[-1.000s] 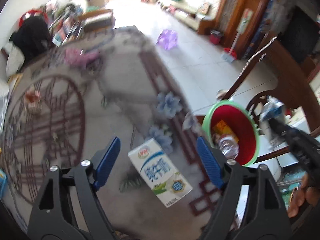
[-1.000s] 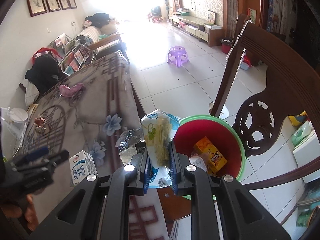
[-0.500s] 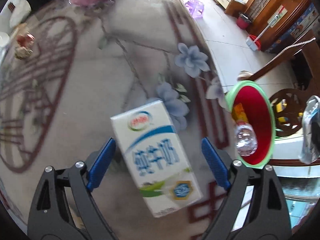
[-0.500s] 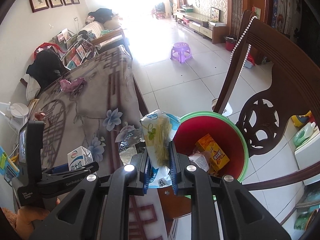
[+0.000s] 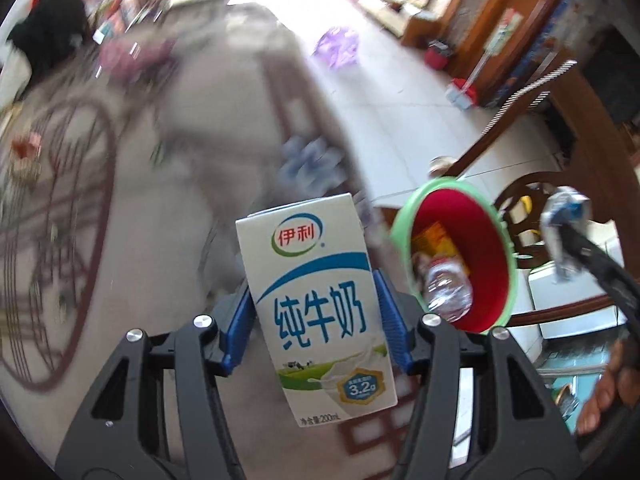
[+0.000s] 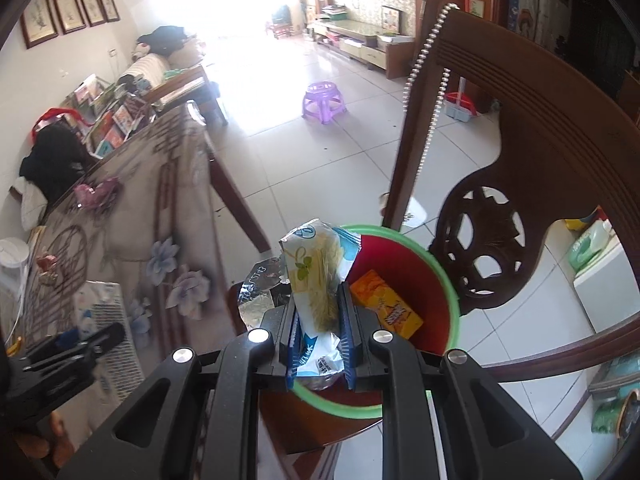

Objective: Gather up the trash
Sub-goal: 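Open the right tool over the bin dropping the wrapper while the left tool releases the carton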

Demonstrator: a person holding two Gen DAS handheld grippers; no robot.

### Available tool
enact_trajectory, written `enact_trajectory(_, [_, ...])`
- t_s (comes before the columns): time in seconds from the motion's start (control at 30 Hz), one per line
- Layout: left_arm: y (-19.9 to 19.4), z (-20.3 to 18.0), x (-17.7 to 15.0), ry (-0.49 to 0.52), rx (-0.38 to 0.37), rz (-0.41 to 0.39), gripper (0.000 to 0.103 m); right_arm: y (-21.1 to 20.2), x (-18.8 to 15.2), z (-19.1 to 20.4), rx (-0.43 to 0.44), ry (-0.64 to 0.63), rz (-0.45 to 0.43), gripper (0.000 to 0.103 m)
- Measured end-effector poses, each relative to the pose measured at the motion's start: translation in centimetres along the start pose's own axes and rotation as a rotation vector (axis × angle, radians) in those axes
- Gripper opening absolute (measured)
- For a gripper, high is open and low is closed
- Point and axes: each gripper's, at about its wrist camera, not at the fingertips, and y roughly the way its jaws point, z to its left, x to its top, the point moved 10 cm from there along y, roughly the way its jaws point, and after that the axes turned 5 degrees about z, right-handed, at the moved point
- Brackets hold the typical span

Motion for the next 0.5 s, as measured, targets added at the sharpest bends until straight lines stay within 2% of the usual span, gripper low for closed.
enact_trajectory(0.03, [-0.4, -0.6, 0.5, 0.023, -0.013, -0.016, 0.054, 0.1, 0.3, -0.6, -0.008, 0.005, 0.0, 0.022])
enact_trajectory(0.07, [-0.8, -1.7, 1.0, 0.056, -0.029, -0.034, 0.054, 0.1, 0.5, -1.1, -0.018, 0.013, -0.002, 0.039])
enact_trajectory(0.13, [-0.9, -3.4, 1.7, 0.095, -0.058, -0.047, 0.054, -0.4, 1.0, -2.1, -0.052, 0.033, -0.032, 0.056])
enact_trajectory(0.33, [0.0, -9.8, 3.6, 0.233, -0.167, -0.047, 0.054, -1.1, 0.7, -5.1, -0.084, 0.111, -0.049, 0.054])
enact_trajectory(0.5, [1.3, -14.4, 3.9, 0.337, -0.229, -0.018, 0.054, -1.9, -0.2, -7.9, -0.123, 0.189, -0.054, 0.054])
